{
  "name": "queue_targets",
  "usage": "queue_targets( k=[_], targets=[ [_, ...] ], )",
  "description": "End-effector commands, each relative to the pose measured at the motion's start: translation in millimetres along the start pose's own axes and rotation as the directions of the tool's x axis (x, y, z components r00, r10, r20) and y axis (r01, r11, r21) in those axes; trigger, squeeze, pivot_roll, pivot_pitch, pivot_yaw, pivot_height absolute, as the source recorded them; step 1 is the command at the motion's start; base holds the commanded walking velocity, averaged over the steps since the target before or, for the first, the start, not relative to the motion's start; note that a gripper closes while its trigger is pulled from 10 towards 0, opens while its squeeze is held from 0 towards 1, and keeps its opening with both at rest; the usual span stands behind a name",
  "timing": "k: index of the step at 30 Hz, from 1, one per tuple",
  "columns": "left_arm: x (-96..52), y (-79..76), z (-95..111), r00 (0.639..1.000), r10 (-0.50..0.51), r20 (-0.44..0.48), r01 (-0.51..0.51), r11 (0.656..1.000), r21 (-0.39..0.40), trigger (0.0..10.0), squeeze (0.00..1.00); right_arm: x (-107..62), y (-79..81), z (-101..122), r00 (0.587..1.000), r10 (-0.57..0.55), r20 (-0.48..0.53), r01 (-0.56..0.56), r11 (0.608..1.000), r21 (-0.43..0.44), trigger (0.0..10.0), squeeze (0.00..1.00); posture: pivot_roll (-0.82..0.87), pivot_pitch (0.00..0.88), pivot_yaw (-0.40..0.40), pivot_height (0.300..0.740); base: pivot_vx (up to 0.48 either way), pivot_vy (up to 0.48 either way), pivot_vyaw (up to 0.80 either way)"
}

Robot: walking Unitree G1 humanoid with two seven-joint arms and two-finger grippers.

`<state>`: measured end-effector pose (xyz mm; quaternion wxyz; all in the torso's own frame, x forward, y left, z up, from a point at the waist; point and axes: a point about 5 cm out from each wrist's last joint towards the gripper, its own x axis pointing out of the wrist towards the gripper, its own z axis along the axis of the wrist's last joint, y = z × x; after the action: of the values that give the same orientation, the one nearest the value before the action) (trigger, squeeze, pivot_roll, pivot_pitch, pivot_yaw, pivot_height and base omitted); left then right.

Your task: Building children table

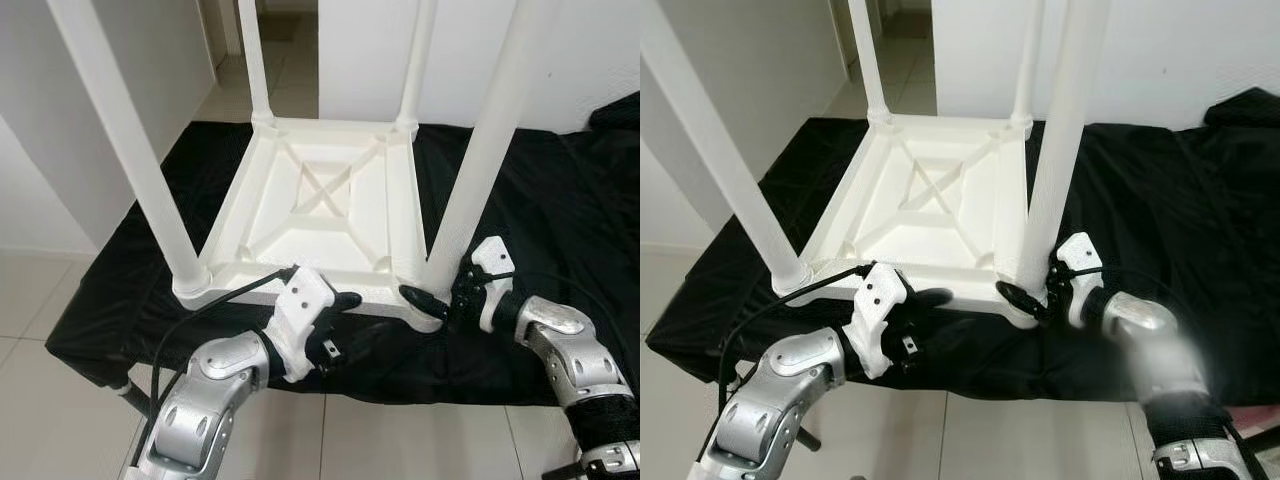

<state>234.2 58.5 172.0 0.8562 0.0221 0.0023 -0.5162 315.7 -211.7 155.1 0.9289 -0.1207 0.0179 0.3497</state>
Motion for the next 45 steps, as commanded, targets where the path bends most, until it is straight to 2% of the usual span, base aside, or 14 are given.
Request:
queue_targets(
  k=[1, 4, 7, 11, 16, 21, 30, 31, 32, 33, 34, 35, 36, 45],
  targets=[
    [-3.7, -0.1, -2, 0.999, 0.034, -0.01, -0.034, 0.999, -0.001, 10.0, 0.0, 7.4, -8.6, 5, 0.994, -0.097, 0.049, 0.097, 0.995, 0.003, 10.0, 0.0, 0.06, 0.053, 0.029, 0.74, 0.0, 0.0, 0.0],
    [-4.3, -0.1, -4, 0.999, 0.044, -0.018, -0.044, 0.999, 0.004, 10.0, 0.0, 11.3, -12.6, 7, 0.987, -0.138, 0.078, 0.137, 0.99, 0.016, 10.0, 0.0, 0.06, 0.059, 0.029, 0.74, 0.0, 0.0, 0.0],
    [-4.1, -0.3, -7, 0.997, 0.065, -0.028, -0.065, 0.998, 0.014, 10.0, 0.0, 12.6, -6.1, 6, 0.991, -0.096, 0.089, 0.096, 0.995, 0.005, 10.0, 0.0, 0.05, 0.05, 0.034, 0.74, 0.0, 0.0, 0.0],
    [-3.5, -0.4, -10, 0.997, 0.074, -0.02, -0.074, 0.997, 0.026, 10.0, 0.0, 14.3, -5.3, 2, 0.987, -0.118, 0.105, 0.118, 0.993, 0.009, 10.0, 0.0, 0.04, 0.03, 0.042, 0.74, 0.0, 0.0, 0.0],
    [2.3, 1.6, -8, 0.994, 0.104, 0.023, -0.105, 0.994, 0.009, 10.0, 0.0, 16.5, 8.4, -2, 0.973, -0.173, 0.152, 0.164, 0.984, 0.069, 10.0, 0.0, 0.03, 0.003, 0.059, 0.74, 0.0, 0.0, 0.0],
    [6.7, 2.4, -5, 0.993, 0.113, 0.043, -0.117, 0.99, 0.084, 10.0, 0.0, 24.7, 21.4, -7, 0.975, -0.149, 0.164, 0.142, 0.988, 0.056, 10.0, 0.0, 0.01, 0.0, 0.057, 0.74, 0.0, 0.0, 0.0],
    [10.4, 10.3, -8, 0.985, 0.169, 0.032, -0.171, 0.982, 0.078, 10.0, 0.0, 24.2, 17.9, -6, 0.959, -0.203, 0.199, 0.197, 0.979, 0.048, 10.0, 0.0, 0.0, 0.0, 0.041, 0.74, 0.0, 0.0, 0.0],
    [11.5, 11.7, -9, 0.984, 0.174, 0.029, -0.176, 0.982, 0.063, 10.0, 0.0, 24.0, 17.5, -5, 0.957, -0.209, 0.2, 0.203, 0.978, 0.051, 9.3, 0.0, 0.0, 0.0, 0.042, 0.74, 0.0, 0.0, 0.0],
    [13.8, 13.1, -9, 0.983, 0.179, 0.032, -0.18, 0.983, 0.027, 10.0, 0.0, 22.8, 17.4, -3, 0.955, -0.215, 0.203, 0.211, 0.977, 0.044, 4.0, 0.0, -0.01, 0.0, 0.04, 0.74, 0.0, 0.0, 0.0],
    [13.8, 13.1, -9, 0.983, 0.179, 0.032, -0.18, 0.983, 0.027, 10.0, 0.0, 22.8, 17.4, -3, 0.955, -0.215, 0.203, 0.211, 0.977, 0.044, 4.0, 0.0, -0.01, 0.0, 0.04, 0.74, 0.0, 0.0, 0.0],
    [14.4, 12.2, -9, 0.984, 0.174, 0.034, -0.174, 0.985, 0.008, 10.0, 0.0, 22.0, 17.9, -3, 0.955, -0.215, 0.203, 0.211, 0.977, 0.042, 1.7, 0.0, -0.01, 0.0, 0.04, 0.74, 0.0, 0.0, 0.0],
    [14.7, 11.5, -9, 0.985, 0.169, 0.037, -0.17, 0.986, -0.003, 10.0, 0.0, 21.5, 18.3, -4, 0.955, -0.215, 0.204, 0.212, 0.977, 0.04, 1.7, 0.0, -0.01, 0.0, 0.04, 0.74, 0.0, 0.0, 0.0],
    [14.8, 9.7, -9, 0.985, 0.166, 0.034, -0.167, 0.986, 0.001, 10.0, 0.0, 20.0, 19.6, -5, 0.957, -0.214, 0.197, 0.21, 0.977, 0.04, 0.0, 0.0, -0.01, 0.0, 0.04, 0.74, 0.0, 0.0, 0.0],
    [12.9, 6.9, -13, 0.983, 0.179, 0.031, -0.179, 0.984, -0.024, 10.0, 0.0, 11.0, 28.0, -19, 0.956, -0.248, 0.155, 0.236, 0.967, 0.093, 0.0, 0.0, -0.01, 0.0, 0.044, 0.74, 0.0, 0.0, 0.0]
  ],
)
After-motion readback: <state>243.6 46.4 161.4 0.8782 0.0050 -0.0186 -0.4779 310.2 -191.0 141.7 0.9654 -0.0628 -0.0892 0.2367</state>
